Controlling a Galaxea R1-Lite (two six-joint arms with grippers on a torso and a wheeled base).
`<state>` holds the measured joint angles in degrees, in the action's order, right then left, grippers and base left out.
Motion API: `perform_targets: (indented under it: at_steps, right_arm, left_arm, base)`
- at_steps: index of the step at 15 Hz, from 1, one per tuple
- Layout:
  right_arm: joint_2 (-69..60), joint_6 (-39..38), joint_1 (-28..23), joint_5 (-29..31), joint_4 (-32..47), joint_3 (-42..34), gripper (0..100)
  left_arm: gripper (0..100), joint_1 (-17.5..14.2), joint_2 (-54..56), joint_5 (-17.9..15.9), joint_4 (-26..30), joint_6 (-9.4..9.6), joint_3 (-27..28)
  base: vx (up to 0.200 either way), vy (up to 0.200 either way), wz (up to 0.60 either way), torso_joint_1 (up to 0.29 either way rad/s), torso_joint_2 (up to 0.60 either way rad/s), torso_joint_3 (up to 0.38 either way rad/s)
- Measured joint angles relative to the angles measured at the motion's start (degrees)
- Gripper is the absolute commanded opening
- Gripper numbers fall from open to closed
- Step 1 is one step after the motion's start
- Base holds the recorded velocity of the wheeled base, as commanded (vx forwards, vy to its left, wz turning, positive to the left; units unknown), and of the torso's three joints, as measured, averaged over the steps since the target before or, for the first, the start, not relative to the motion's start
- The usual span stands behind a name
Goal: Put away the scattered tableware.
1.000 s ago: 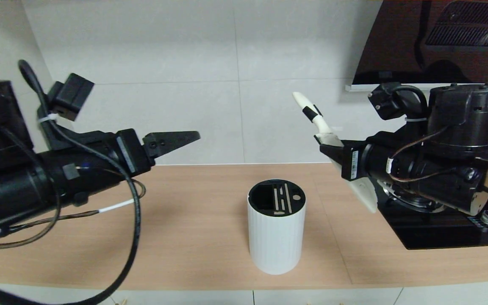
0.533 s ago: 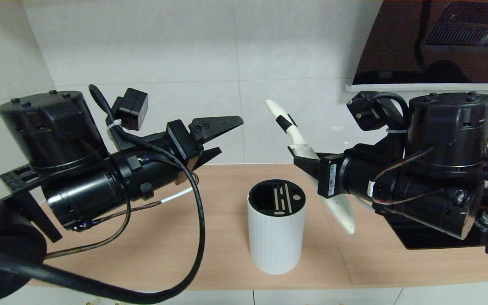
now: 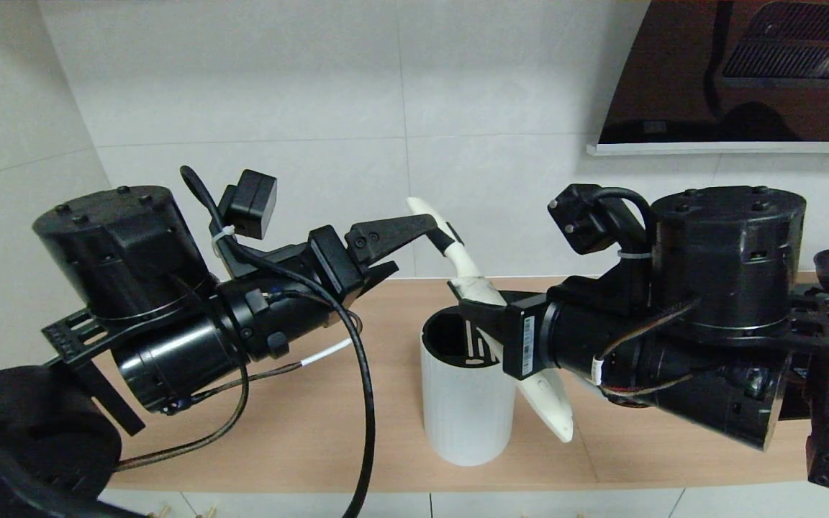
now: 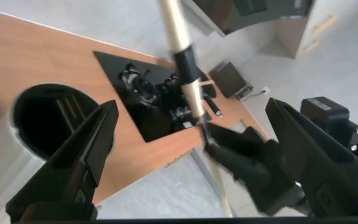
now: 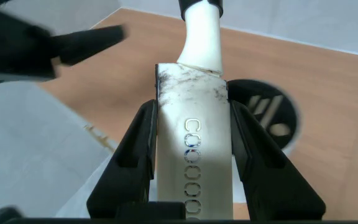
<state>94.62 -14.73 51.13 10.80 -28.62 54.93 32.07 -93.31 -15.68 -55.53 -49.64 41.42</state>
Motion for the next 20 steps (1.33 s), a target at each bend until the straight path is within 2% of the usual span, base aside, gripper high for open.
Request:
perform_targets:
  at_steps: [3, 10, 17, 18, 20]
  right_arm:
    - [0.4, -0.8, 1.6, 0.0, 0.0, -0.2, 0]
    - [0.4, -0.8, 4.0, -0.1, -0.4, -1.6, 0]
    - [0.2, -0.8, 4.2, -0.2, -0.5, -2.0, 0]
    - [0.0, -0.8, 4.2, -0.2, -0.5, -2.0, 0]
    - [-0.1, -0.8, 4.2, -0.2, -0.5, -2.0, 0]
  left_arm:
    - [100, 0.6, -1.5, 0.0, -3.2, 0.07, -1.1]
    - [100, 0.6, -3.7, 0.1, -3.3, 0.18, -1.2]
    - [100, 0.7, -4.0, 0.1, -3.3, 0.24, -1.4]
    - [0, 0.7, -4.0, 0.1, -3.3, 0.27, -1.4]
    - [0, 0.7, -4.2, 0.1, -3.3, 0.35, -1.4]
  base:
    - [0.0, 0.0, 0.0, 0.0, 0.0, 0.0]
    - [0.0, 0.0, 0.0, 0.0, 0.0, 0.0]
    - [0.0, 0.0, 0.0, 0.0, 0.0, 0.0]
    - [0.0, 0.0, 0.0, 0.0, 0.0, 0.0]
    - [0.0, 0.0, 0.0, 0.0, 0.0, 0.0]
